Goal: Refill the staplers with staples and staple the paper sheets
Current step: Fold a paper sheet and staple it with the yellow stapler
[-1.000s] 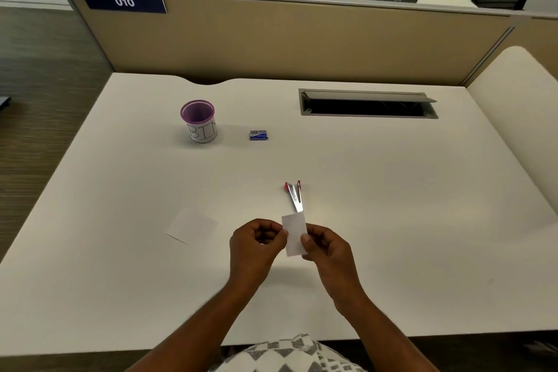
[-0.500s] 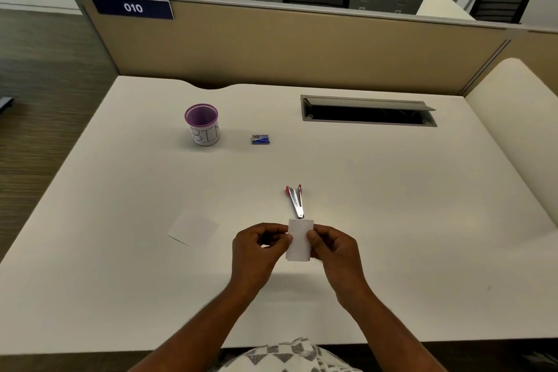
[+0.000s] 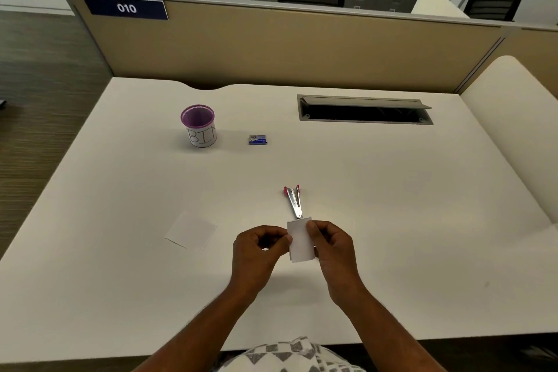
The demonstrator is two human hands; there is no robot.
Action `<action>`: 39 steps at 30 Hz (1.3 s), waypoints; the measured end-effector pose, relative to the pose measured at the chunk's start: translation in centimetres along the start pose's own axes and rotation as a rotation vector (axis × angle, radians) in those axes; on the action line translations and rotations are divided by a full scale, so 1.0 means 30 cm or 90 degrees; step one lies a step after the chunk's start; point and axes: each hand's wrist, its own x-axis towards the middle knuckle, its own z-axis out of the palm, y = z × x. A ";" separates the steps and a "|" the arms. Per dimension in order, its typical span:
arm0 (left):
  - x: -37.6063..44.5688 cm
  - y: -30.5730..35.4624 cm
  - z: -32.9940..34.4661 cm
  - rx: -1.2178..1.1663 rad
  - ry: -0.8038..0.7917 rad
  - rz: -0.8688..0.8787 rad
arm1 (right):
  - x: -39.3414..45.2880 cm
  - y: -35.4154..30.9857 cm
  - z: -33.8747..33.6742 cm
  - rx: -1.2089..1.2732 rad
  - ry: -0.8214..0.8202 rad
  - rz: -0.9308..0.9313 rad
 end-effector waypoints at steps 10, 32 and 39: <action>0.023 0.027 0.015 -0.010 0.018 0.043 | 0.006 -0.016 0.021 -0.033 0.040 -0.046; 0.122 0.057 0.030 0.034 0.041 0.018 | 0.018 -0.023 -0.032 -0.161 -0.035 -0.048; 0.132 0.013 0.002 -0.064 0.086 -0.079 | -0.010 0.031 -0.062 -0.135 -0.053 0.036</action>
